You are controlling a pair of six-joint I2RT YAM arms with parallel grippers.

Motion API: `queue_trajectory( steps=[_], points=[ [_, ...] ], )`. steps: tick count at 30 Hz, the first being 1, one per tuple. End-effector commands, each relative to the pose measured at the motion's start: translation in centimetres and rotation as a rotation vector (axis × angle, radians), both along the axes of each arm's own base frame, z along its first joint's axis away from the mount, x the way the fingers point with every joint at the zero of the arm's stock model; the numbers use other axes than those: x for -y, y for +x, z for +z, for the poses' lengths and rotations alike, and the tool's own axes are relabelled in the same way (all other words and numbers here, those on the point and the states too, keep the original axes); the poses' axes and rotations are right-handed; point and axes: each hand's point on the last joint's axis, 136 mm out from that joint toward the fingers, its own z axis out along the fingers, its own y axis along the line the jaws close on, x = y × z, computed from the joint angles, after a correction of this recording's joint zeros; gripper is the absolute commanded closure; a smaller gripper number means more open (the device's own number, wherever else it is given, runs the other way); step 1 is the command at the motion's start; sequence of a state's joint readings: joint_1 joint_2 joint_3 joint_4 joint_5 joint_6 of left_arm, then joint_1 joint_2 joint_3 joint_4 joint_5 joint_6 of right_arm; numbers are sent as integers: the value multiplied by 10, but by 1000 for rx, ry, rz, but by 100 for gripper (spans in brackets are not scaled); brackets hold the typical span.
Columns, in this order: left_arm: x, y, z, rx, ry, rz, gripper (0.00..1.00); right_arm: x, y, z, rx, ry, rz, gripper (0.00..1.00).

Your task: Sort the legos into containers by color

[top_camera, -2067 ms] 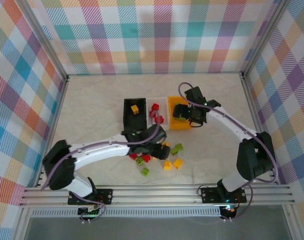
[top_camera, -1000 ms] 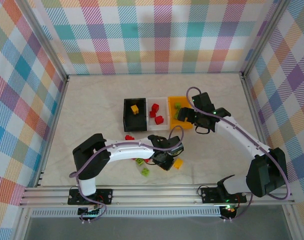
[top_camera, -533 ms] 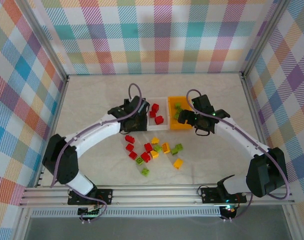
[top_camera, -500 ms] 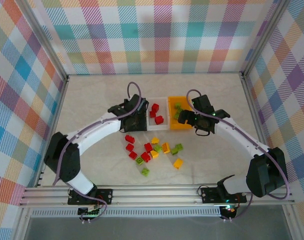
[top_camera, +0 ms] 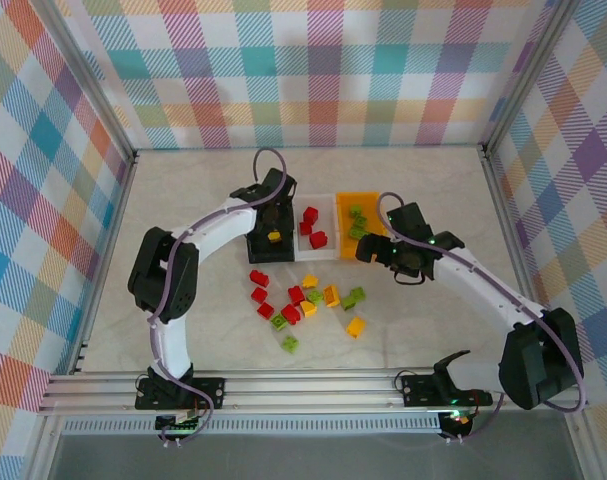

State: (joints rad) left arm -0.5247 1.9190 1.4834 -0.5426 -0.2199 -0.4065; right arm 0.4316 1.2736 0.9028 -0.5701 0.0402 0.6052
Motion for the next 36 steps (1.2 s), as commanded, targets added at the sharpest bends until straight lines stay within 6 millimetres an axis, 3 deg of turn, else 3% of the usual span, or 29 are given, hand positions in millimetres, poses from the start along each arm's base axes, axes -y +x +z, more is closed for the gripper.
queue_trajectory(
  steps=[1,5,8,12,17,23,29,36],
  points=[
    [3,5,52,98,-74,1,26,-7,-20,-5,-44,33,59,4],
    [8,-8,90,153,-172,-23,14,-19,-39,-15,-88,42,133,5],
    [13,-31,119,197,-272,-54,8,-33,-55,-26,-125,21,216,7],
    [12,-71,131,192,-367,-85,1,-48,-79,-40,-182,-30,311,9],
    [-9,-119,119,176,-371,-76,0,-60,-116,-64,-249,-100,432,7],
    [-40,-152,91,152,-351,6,0,-66,-134,-88,-313,-145,464,13],
    [-59,-166,77,128,-292,44,0,-62,-144,-101,-351,-201,478,21],
    [-63,-169,72,118,-280,59,0,-63,-145,-108,-358,-209,485,30]
  ],
)
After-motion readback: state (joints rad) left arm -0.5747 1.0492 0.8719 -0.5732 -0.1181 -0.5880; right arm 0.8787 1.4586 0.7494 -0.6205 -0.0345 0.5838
